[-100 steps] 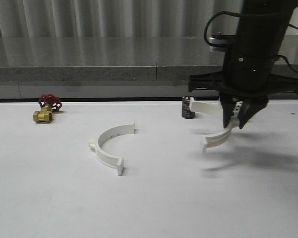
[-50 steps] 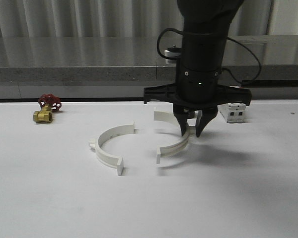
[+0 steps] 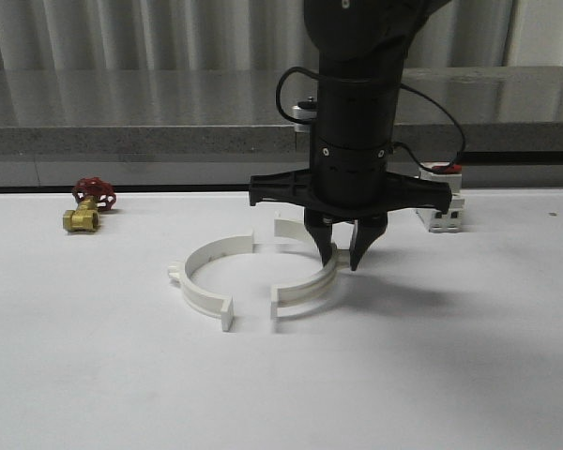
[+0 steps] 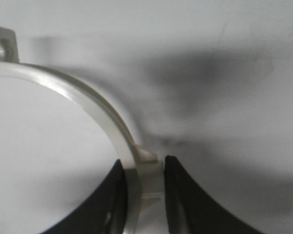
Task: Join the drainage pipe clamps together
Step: 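Lower and press the clamp half against the other half's ends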
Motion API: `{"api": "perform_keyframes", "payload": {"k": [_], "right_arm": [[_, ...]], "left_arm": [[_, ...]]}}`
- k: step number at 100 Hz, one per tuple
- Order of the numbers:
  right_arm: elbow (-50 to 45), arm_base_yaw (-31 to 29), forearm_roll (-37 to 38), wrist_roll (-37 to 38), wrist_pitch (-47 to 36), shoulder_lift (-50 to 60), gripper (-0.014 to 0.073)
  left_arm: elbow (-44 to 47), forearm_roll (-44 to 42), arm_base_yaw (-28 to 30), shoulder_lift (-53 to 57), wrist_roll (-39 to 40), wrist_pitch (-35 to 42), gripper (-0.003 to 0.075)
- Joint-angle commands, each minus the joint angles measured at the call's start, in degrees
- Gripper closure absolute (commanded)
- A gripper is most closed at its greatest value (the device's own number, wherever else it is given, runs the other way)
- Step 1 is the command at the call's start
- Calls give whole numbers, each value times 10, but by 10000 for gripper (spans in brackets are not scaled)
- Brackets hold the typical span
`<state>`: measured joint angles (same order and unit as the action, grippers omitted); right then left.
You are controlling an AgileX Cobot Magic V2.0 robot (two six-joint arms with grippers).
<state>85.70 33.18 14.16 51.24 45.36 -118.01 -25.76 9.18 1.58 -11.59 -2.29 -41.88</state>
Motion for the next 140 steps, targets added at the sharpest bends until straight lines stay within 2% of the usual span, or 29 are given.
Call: {"api": "perform_keyframes", "payload": {"k": [1,140], "right_arm": [[18,0,16,8,-17,34,496],[51,23,10,39,-24,-5,496]], "left_arm": [[-15,9,1,-5,0,41,740],[-15,9,1,-5,0,41,740]]}}
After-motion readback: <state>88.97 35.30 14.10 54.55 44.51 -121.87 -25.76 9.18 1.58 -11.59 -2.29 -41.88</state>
